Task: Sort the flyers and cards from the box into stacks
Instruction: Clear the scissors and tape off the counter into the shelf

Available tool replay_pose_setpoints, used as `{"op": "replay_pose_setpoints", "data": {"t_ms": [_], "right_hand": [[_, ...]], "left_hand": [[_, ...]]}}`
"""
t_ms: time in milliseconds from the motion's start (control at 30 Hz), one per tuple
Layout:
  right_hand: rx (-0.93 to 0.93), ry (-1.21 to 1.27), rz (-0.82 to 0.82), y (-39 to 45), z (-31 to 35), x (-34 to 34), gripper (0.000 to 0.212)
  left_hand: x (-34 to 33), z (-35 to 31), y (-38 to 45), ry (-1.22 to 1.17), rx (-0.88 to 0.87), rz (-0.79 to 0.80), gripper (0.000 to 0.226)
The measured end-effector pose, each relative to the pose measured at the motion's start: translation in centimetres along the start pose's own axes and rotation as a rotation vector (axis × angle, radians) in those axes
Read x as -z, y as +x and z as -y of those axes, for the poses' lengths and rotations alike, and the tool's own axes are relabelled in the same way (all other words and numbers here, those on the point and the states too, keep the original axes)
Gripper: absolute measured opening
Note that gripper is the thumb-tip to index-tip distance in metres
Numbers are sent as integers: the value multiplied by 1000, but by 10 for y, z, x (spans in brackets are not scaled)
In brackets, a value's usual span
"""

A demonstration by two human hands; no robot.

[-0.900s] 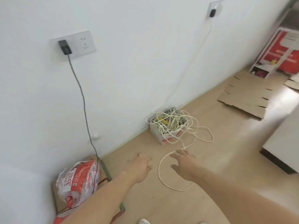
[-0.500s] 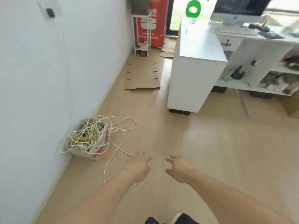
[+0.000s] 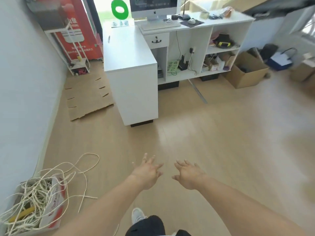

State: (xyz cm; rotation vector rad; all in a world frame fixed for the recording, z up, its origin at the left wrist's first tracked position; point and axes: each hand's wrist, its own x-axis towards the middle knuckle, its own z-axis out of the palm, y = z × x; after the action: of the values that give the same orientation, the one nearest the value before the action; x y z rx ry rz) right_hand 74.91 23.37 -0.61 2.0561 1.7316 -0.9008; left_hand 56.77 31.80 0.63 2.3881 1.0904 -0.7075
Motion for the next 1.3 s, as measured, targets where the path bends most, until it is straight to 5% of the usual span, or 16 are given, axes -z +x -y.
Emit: {"op": "replay_pose_setpoints", "data": {"t_ms": [667, 1300], "right_hand": [[-317, 235, 75, 212, -120, 182, 68], [-359, 241, 66, 407, -408, 423, 68]], "left_hand": [[203, 0, 312, 234, -293, 86, 52], [443, -124, 625, 177, -220, 80, 55]]}}
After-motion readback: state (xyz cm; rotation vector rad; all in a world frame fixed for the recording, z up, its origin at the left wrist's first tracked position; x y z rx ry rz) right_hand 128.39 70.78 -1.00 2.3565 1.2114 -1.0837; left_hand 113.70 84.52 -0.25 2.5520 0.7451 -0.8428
